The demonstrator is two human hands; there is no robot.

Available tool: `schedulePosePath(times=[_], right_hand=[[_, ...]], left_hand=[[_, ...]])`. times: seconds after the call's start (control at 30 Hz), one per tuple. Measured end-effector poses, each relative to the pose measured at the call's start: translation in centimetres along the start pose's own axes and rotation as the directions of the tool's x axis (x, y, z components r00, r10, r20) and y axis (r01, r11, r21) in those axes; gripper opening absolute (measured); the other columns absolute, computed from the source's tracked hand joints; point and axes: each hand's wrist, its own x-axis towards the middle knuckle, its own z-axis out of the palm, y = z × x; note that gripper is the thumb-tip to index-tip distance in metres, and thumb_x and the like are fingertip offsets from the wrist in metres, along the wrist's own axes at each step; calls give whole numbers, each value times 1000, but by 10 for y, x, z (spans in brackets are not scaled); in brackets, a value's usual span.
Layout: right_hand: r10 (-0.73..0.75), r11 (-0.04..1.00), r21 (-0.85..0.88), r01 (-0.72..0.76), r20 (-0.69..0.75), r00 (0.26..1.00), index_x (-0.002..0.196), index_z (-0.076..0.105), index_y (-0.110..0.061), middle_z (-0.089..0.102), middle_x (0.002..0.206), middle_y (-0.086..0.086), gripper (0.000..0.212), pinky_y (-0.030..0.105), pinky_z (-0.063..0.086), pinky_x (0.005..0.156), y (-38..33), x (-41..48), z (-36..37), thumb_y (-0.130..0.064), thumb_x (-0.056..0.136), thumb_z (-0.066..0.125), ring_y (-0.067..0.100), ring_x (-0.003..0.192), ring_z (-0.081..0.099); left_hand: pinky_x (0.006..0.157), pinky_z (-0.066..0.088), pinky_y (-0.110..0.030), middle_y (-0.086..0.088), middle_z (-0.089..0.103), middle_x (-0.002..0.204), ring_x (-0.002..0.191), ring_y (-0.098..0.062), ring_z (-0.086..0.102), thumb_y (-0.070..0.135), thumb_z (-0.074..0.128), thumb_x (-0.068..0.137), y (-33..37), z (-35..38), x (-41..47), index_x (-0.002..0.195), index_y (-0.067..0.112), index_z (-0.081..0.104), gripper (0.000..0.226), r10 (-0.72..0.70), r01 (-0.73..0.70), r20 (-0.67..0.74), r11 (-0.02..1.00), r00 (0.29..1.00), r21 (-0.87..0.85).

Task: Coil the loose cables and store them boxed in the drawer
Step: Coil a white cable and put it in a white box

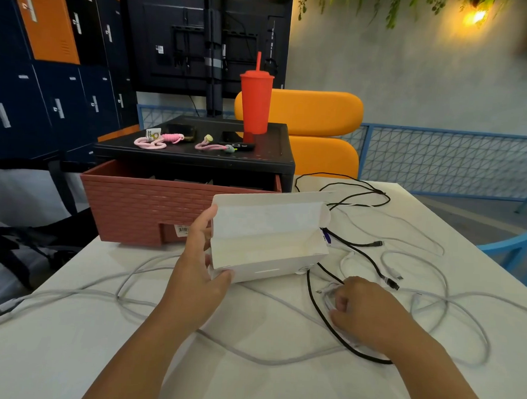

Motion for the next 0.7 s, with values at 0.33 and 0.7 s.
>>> schedulePosePath(times=[0.33, 0.7], right_hand=[[-188, 982, -50, 183, -144, 972, 78, 49, -17, 43, 82, -2, 26, 15, 27, 53, 0, -7, -4, -3, 91, 31, 9, 61, 33], [137, 482, 865, 136, -228, 964, 94, 59, -16, 69, 94, 1, 28, 27, 53, 64, -12, -16, -27, -15, 98, 31, 12, 83, 70]], left_hand=[[68, 37, 7, 15, 39, 126, 88, 35, 40, -15, 61, 79, -2, -1, 1, 119, 60, 19, 95, 17, -17, -10, 1000, 1000, 8], [75, 34, 8, 16, 38, 130, 102, 31, 38, -12, 63, 79, -2, 2, -1, 116, 67, 16, 99, 108, -105, -39, 992, 993, 77]])
